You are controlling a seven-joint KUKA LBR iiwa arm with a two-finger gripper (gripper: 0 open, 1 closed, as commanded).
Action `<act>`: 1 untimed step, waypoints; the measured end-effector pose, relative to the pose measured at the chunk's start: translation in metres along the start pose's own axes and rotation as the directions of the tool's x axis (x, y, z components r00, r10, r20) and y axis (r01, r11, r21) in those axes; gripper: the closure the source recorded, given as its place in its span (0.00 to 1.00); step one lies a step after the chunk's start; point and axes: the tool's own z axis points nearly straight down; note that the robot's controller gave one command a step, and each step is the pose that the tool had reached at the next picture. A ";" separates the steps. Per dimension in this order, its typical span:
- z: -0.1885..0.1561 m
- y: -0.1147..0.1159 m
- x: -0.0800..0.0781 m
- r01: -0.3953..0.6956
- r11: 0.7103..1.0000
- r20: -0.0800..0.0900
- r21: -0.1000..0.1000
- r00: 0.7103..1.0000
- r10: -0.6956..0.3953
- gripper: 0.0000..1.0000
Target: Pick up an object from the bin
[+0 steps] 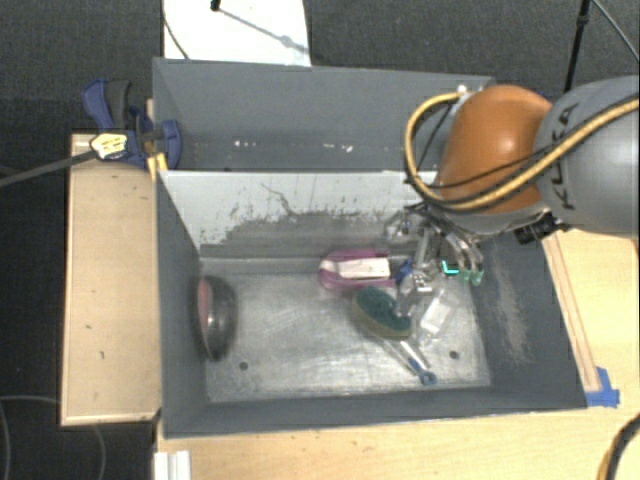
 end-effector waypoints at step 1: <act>0.090 -0.016 0.048 0.066 0.998 0.006 -0.003 0.998 -0.066 0.00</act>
Offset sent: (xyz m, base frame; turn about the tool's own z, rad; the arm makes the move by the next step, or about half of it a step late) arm -0.0476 -0.0185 -0.0887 -0.0657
